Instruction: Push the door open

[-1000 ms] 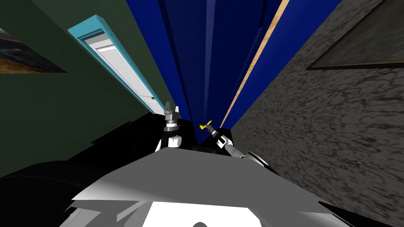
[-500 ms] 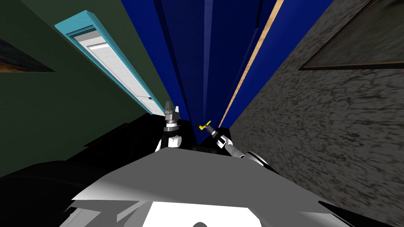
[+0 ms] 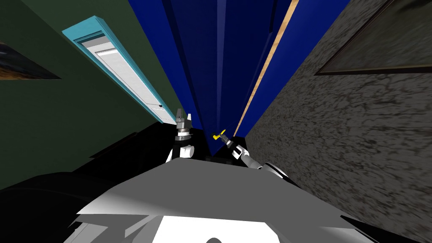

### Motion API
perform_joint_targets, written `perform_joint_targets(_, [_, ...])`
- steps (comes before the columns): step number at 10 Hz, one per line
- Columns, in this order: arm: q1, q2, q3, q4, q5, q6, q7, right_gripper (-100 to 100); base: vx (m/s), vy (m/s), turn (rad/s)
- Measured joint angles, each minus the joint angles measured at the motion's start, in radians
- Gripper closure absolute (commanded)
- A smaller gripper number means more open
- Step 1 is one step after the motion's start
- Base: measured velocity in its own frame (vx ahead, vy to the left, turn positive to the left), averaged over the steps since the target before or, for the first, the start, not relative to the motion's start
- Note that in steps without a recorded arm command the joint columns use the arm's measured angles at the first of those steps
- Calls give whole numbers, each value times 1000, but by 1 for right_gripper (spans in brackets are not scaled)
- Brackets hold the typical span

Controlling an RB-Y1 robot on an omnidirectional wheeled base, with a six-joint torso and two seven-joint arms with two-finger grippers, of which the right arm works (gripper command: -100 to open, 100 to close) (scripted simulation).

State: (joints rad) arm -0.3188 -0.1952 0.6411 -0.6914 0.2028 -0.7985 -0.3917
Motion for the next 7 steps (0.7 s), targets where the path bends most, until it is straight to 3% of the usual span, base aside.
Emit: perform_joint_targets(7, [-6, 2, 10, 6, 4, -11, -5, 100, -2, -9, -7])
